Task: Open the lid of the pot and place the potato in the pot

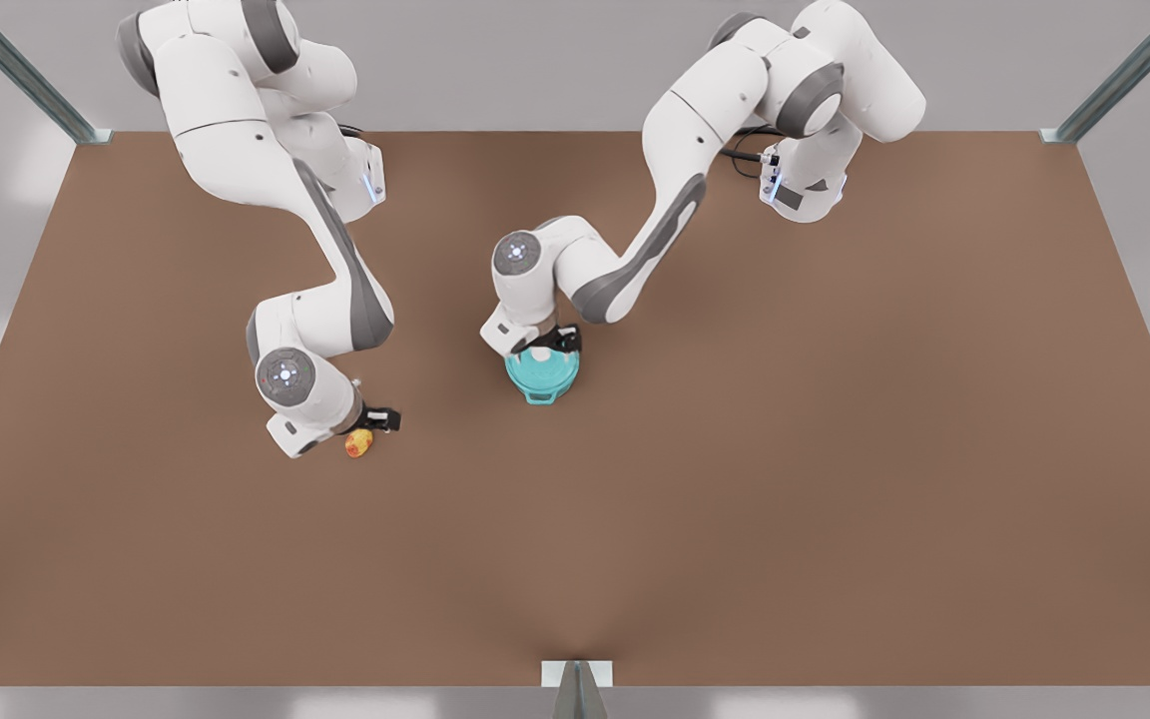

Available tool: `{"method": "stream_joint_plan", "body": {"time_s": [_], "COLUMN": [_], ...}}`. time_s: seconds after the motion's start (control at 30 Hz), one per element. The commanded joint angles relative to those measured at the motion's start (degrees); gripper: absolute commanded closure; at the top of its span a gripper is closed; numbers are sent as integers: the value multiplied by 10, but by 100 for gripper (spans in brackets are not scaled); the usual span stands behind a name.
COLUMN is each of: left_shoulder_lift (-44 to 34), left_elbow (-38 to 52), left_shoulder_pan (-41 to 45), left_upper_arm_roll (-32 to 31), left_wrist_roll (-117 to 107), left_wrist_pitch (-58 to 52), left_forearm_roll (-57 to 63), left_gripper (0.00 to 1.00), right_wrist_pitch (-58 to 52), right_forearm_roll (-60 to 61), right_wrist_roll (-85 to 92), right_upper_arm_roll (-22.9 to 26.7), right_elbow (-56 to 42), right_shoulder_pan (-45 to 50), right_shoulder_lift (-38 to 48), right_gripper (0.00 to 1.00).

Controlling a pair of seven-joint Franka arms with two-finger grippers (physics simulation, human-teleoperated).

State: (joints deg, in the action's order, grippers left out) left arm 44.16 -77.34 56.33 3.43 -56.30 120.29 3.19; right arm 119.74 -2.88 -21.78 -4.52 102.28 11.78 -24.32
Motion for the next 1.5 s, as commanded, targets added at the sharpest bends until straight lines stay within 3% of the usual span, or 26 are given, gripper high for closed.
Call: {"method": "stream_joint_plan", "body": {"time_s": [0.0, 0.3, 0.4, 0.43, 0.57, 0.7, 0.8, 0.97, 1.03, 1.23, 1.27, 1.43, 1.47], "left_shoulder_lift": [0, 18, 18, 18, 16, 2, -4, 19, 34, 90, 88, 62, 34], "left_elbow": [-5, -5, -5, -5, -5, 5, 25, 46, 48, 50, 51, 76, 76], "left_shoulder_pan": [4, 12, 12, 12, 11, -5, -66, -323, -372, -372, -373, -389, -416], "left_upper_arm_roll": [0, 0, 0, 0, 0, 7, 8, 5, 5, 0, 0, 1, 1], "left_wrist_roll": [-174, -177, -178, -178, -176, -146, -106, 226, 316, 318, 342, 411, 463], "left_wrist_pitch": [12, 38, 35, 35, 28, -37, -85, -35, -14, 60, 52, -53, -96], "left_forearm_roll": [10, 9, 8, 8, 8, 3, 4, 2, 3, 4, 4, -5, -54], "left_gripper": [0, 2, 31, 36, 51, 54, 54, 54, 54, 52, 0, 0, 0], "right_wrist_pitch": [36, 95, 95, 97, 108, 110, 117, 131, 131, 131, 130, 129, 129], "right_forearm_roll": [-1, -35, -53, -55, -60, -61, -69, -79, -79, -79, -79, -79, -79], "right_wrist_roll": [-151, -174, -173, -173, -173, -170, -170, -172, -174, -173, -173, -170, -170], "right_upper_arm_roll": [3, 10, 10, 10, 10, 10, 10, 10, 10, 10, 11, 11, 11], "right_elbow": [0, 13, 13, 13, 26, 29, 28, 26, 29, 44, 49, 52, 52], "right_shoulder_pan": [0, 0, 0, 1, 3, 5, 8, 7, 8, 8, 8, 3, 3], "right_shoulder_lift": [-6, -45, -57, -61, -68, -84, -93, -110, -110, -109, -106, -100, -98], "right_gripper": [0, 0, 0, 0, 0, 0, 0, 0, 0, 0, 0, 0, 0]}}
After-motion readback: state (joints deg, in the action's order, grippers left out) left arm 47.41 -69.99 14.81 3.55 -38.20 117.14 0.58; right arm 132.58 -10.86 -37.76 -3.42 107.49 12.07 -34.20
